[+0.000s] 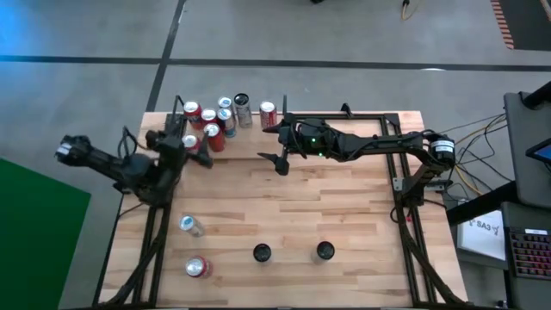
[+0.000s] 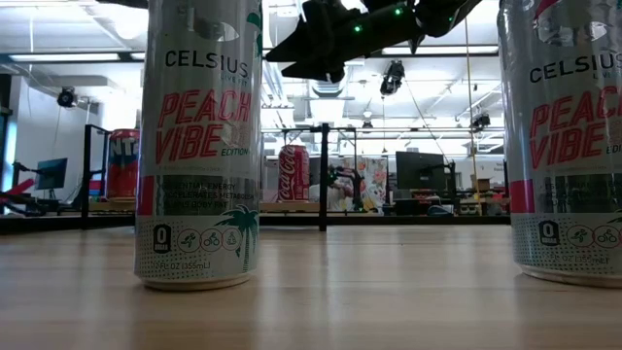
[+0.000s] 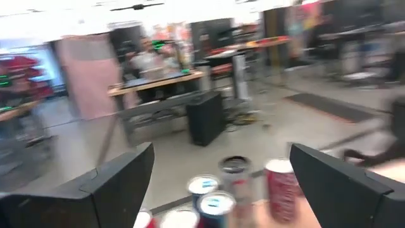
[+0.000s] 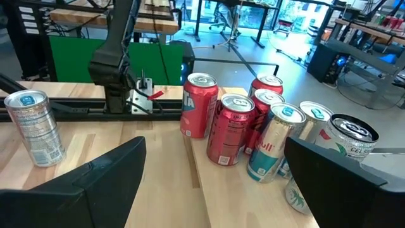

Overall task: Place canned beverage on shelf
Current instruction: Put the top orange soda can on the shelf aligned with the other orange soda can

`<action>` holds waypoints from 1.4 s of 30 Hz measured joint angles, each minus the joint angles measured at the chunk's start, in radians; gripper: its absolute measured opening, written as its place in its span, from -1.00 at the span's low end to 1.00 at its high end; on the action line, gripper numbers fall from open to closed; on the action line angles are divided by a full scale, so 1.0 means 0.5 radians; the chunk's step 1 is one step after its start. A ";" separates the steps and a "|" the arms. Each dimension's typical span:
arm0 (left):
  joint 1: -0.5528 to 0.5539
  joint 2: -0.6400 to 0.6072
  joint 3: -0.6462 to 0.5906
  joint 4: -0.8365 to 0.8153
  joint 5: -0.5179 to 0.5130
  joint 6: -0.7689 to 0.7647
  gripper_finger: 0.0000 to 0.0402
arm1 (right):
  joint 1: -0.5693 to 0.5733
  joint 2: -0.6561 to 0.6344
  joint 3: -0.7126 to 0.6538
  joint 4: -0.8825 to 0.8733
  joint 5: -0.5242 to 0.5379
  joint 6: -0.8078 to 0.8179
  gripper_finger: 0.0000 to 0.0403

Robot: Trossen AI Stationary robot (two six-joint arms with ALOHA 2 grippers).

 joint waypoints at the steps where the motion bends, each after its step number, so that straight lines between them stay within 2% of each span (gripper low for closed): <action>1: -0.081 -0.013 -0.013 -0.001 -0.001 -0.005 0.77 | 0.000 0.000 0.000 -0.004 0.000 0.000 0.81; 3: -0.232 -0.033 -0.050 0.000 0.004 -0.021 0.77 | 0.000 0.000 0.000 -0.011 -0.001 0.000 0.81; 5: -0.375 -0.052 -0.119 -0.026 0.092 -0.031 0.76 | 0.000 0.000 0.000 -0.030 0.000 0.003 0.81; 8: -0.541 -0.071 -0.223 -0.041 0.438 -0.178 0.76 | 0.000 0.000 0.000 -0.040 0.000 0.006 0.81; 10: -0.575 -0.080 -0.253 -0.018 0.727 -0.319 0.76 | 0.000 0.000 0.000 -0.037 -0.001 0.021 0.81; 11: -0.573 -0.073 -0.255 0.025 0.808 -0.382 0.75 | 0.000 0.000 0.000 -0.037 -0.001 0.023 0.81; 13: -0.559 -0.041 -0.249 0.124 0.791 -0.447 0.74 | 0.000 0.000 0.000 -0.038 0.000 0.027 0.81; 18: -0.557 -0.002 -0.187 0.048 0.381 -0.408 0.69 | 0.000 0.000 0.000 -0.037 0.000 0.054 0.82; 21: -0.557 -0.015 -0.193 0.014 0.129 -0.403 0.46 | 0.000 0.000 0.000 -0.037 0.000 0.071 0.82; 23: -0.555 -0.041 -0.216 0.010 0.024 -0.369 0.22 | 0.000 0.000 0.000 -0.038 0.000 0.076 0.82; 29: -0.557 -0.177 -0.313 0.002 0.000 -0.236 -0.81 | 0.000 0.000 0.000 -0.039 0.000 0.076 0.82; 30: -0.555 -0.209 -0.329 0.002 -0.002 -0.227 -0.90 | 0.000 0.000 0.000 -0.039 0.000 0.076 0.82; 34: -0.562 -0.371 -0.420 0.009 0.016 -0.213 -0.95 | 0.000 -0.001 0.000 -0.055 0.000 0.052 0.82; 36: -0.568 -0.459 -0.494 0.005 0.197 -0.215 -0.99 | 0.000 -0.003 0.000 -0.077 0.000 0.028 0.82; 37: -0.568 -0.500 -0.538 0.003 0.415 -0.227 -0.99 | -0.002 -0.007 0.000 -0.092 0.000 0.011 0.82; 40: -0.548 -0.604 -0.661 -0.023 1.267 -0.315 -0.99 | -0.004 -0.016 0.000 -0.101 0.000 -0.023 0.82; 42: -0.540 -0.639 -0.731 -0.064 1.640 -0.371 -1.00 | -0.004 -0.019 0.000 -0.099 0.000 -0.035 0.82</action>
